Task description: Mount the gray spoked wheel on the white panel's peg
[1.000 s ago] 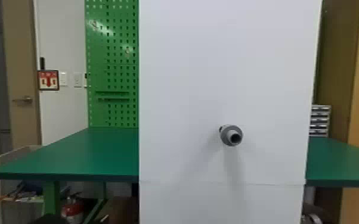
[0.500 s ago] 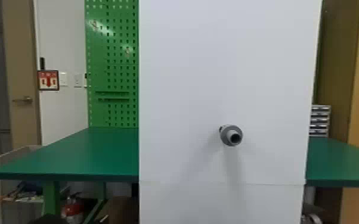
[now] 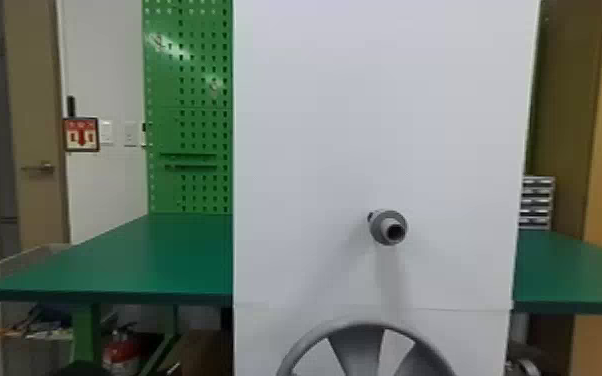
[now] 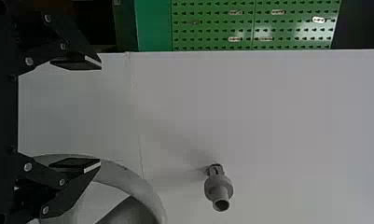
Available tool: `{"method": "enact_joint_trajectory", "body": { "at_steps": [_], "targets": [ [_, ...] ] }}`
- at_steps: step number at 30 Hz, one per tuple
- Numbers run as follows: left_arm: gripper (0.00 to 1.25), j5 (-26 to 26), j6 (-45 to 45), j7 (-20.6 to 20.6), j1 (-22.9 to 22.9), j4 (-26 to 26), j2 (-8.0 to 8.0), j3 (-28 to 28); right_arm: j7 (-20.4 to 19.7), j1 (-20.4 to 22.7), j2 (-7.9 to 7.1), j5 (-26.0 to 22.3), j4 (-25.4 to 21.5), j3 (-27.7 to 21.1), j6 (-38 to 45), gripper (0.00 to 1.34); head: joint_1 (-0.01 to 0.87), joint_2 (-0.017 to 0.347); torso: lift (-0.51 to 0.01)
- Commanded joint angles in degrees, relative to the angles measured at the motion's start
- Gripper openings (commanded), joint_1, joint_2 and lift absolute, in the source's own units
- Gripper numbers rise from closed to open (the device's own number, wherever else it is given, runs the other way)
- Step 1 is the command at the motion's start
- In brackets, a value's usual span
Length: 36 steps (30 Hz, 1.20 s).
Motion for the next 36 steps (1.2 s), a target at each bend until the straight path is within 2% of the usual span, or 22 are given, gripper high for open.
{"method": "enact_joint_trajectory", "body": {
  "at_steps": [1, 5, 15, 28, 36],
  "targets": [
    [0.74, 0.0, 0.0, 0.0, 0.1, 0.0, 0.0, 0.1, -0.1, -1.3, -0.66, -0.9, -4.4, 0.2, 6.3, 0.17, 0.123, -0.008, -0.404],
    [0.74, 0.0, 0.0, 0.0, 0.1, 0.0, 0.0, 0.2, -0.2, -2.8, -1.01, -1.0, -8.8, 0.4, 12.6, 0.17, 0.123, -0.008, -0.404],
    [0.74, -0.2, 0.1, 0.0, 0.2, 0.0, 0.0, 0.3, -1.3, -6.5, -1.72, -0.8, -16.4, 1.2, 24.5, 0.17, 0.123, -0.008, -0.404],
    [0.74, -0.2, 0.5, 0.0, 0.4, -0.1, 0.09, 0.5, -2.8, -12.1, -2.77, 0.5, -23.2, 2.5, 36.6, 0.17, 0.123, -0.008, -0.404],
    [0.74, -0.2, 0.5, 0.0, 0.4, -0.1, 0.09, 0.4, -2.8, -15.7, -4.09, -0.3, -24.6, 2.5, 40.8, 0.17, 0.123, -0.008, -0.404]
  ]
}}
